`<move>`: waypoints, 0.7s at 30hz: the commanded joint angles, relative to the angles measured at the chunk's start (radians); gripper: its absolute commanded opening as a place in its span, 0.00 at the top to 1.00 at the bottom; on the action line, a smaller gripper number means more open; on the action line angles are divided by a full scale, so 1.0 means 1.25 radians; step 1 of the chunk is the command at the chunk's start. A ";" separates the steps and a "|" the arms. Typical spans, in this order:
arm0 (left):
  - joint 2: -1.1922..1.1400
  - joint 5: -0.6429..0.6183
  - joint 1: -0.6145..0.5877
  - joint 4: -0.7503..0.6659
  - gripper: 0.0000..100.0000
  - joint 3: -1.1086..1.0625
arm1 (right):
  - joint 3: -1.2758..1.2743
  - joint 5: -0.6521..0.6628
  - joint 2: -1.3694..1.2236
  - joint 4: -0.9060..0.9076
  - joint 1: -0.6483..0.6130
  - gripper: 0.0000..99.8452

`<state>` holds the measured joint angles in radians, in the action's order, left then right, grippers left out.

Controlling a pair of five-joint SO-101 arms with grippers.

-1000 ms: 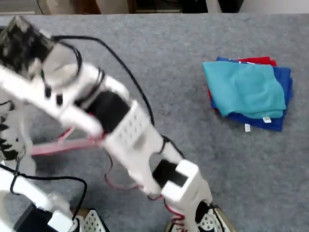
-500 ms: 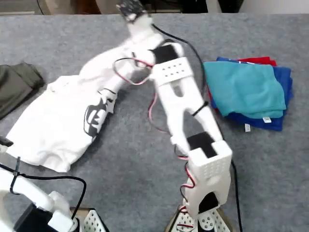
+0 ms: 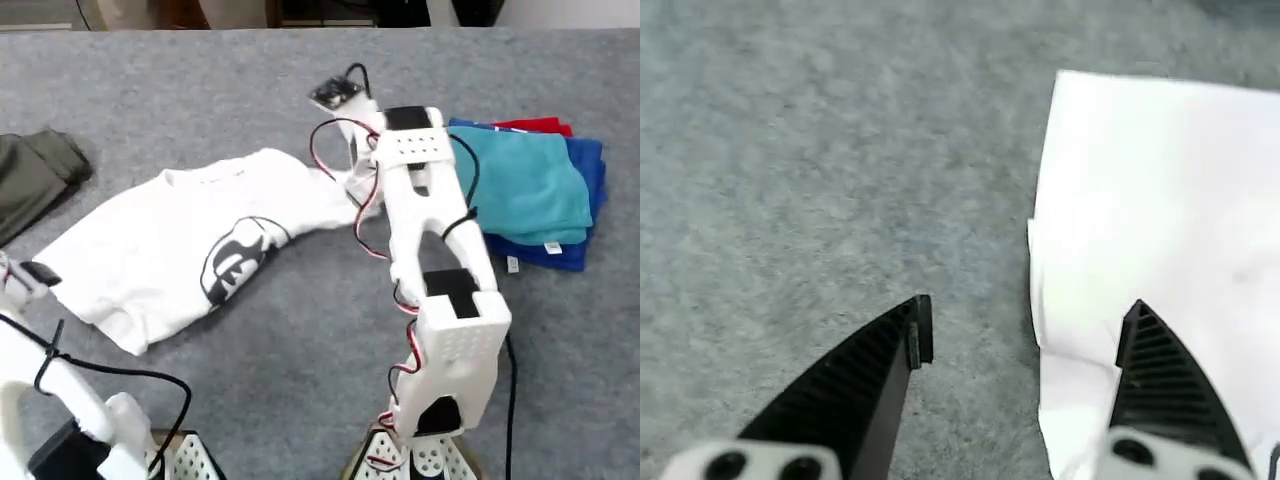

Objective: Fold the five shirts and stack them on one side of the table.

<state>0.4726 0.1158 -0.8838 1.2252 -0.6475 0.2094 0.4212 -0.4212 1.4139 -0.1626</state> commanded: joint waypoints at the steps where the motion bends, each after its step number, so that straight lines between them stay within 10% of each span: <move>1: 0.006 0.001 0.020 0.001 0.70 -0.005 | 0.004 0.012 0.047 0.117 0.066 1.00; 14: -0.003 0.002 0.059 -0.025 0.70 -0.032 | -0.021 0.016 0.220 0.296 0.041 0.99; 21: -0.001 0.002 -0.015 -0.063 0.70 -0.064 | -0.041 0.018 0.393 0.295 0.029 0.62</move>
<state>0.4664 0.1143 -0.8516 1.1592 -0.7319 0.1542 0.4350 -0.0391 1.7637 -0.1120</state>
